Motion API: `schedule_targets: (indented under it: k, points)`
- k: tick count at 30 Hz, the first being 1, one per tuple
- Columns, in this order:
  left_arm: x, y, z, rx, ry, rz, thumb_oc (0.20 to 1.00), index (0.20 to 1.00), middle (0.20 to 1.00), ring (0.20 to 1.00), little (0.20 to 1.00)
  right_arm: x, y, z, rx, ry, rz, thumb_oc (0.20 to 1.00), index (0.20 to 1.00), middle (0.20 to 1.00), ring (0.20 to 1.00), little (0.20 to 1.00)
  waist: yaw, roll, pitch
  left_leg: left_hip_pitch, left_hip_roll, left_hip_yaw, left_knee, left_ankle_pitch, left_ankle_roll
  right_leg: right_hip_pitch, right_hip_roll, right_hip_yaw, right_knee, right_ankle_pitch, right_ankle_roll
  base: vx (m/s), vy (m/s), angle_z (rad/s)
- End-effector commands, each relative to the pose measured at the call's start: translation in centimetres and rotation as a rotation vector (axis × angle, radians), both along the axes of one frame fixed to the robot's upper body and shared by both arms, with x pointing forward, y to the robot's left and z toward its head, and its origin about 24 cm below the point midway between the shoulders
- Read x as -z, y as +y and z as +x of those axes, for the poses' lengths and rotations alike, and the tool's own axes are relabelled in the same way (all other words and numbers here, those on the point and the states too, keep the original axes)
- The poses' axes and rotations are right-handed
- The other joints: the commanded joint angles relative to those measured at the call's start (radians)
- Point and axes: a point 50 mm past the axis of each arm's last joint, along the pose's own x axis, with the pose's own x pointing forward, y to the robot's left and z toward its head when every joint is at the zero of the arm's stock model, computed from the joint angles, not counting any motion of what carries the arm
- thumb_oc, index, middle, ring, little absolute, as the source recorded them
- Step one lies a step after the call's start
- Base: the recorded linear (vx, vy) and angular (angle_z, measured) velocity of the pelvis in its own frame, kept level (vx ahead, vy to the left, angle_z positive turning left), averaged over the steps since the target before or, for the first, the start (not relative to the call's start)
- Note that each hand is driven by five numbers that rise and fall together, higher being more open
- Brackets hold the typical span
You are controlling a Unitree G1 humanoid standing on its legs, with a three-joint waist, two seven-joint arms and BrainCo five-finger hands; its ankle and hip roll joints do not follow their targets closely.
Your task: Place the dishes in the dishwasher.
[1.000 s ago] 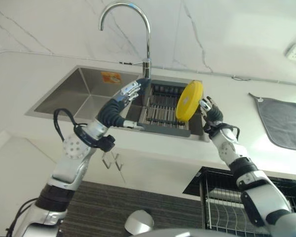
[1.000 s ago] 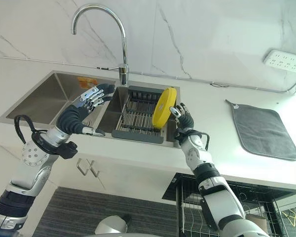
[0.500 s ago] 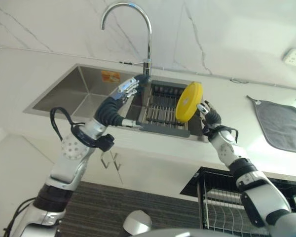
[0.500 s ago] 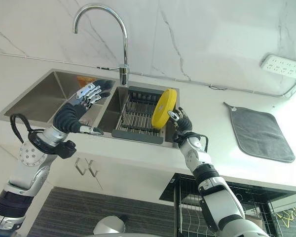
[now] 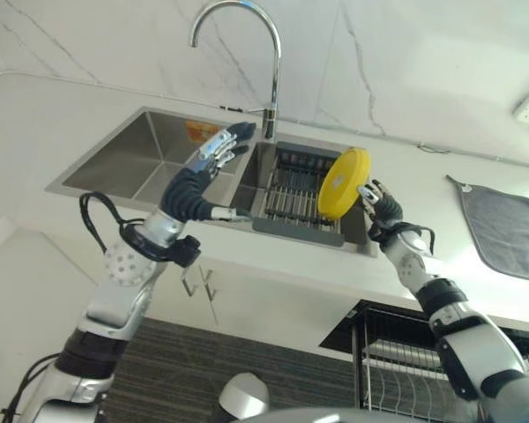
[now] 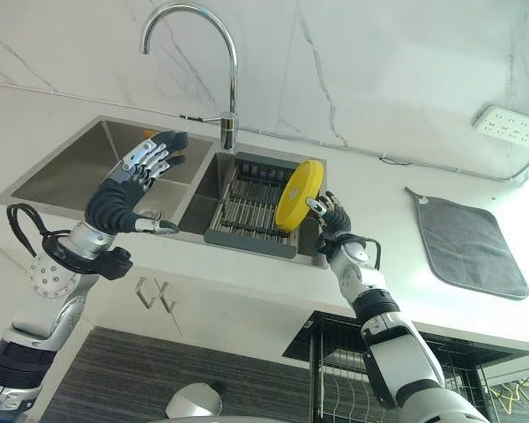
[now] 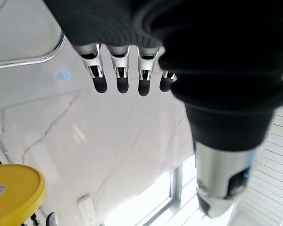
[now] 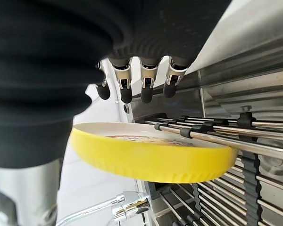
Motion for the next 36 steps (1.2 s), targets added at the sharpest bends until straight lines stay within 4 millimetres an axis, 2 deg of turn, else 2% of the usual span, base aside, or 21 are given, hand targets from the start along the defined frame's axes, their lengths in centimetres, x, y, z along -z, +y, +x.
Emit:
schedule_targets:
  k: [1,21,32,36]
  points:
    - [0.4,1.3,-0.5,-0.048,-0.005,-0.009,1.0,1.0,1.0,1.0,1.0,-2.5,-1.7,1.1,0.021,-0.081,-0.082,1.0,1.0,1.0,1.0,1.0,0.027,0.038,-0.073,0.057,0.094,0.073,-0.07,-0.008,-0.014,0.013,-0.052,0.021,0.009,0.023,0.037,0.06,0.017,0.01]
    - [0.6,2.6,-1.2,-0.085,0.004,0.055,1.0,1.0,1.0,1.0,1.0,-2.7,-3.0,0.9,0.058,-0.1,-0.113,1.0,1.0,1.0,1.0,1.0,0.047,0.05,-0.047,0.06,0.085,0.058,-0.07,-0.013,-0.006,0.024,-0.09,0.021,0.009,0.047,0.075,0.05,0.011,0.01]
    - [0.7,3.0,-1.7,-0.092,-0.002,0.093,1.0,1.0,1.0,1.0,1.0,-2.7,-4.3,0.8,0.107,-0.086,-0.104,1.0,1.0,1.0,1.0,1.0,0.056,0.053,-0.038,0.054,0.096,0.047,-0.07,-0.01,-0.01,0.028,-0.082,0.034,0.01,0.032,0.075,0.04,-0.004,0.01]
    - [0.8,3.1,-1.7,-0.094,0.002,0.1,1.0,1.0,1.0,1.0,1.0,-2.9,-4.0,0.8,0.103,-0.088,-0.104,1.0,1.0,1.0,1.0,1.0,0.057,0.053,-0.038,0.059,0.097,0.046,-0.07,-0.01,-0.012,0.034,-0.081,0.032,0.011,0.029,0.073,0.03,-0.012,0.04]
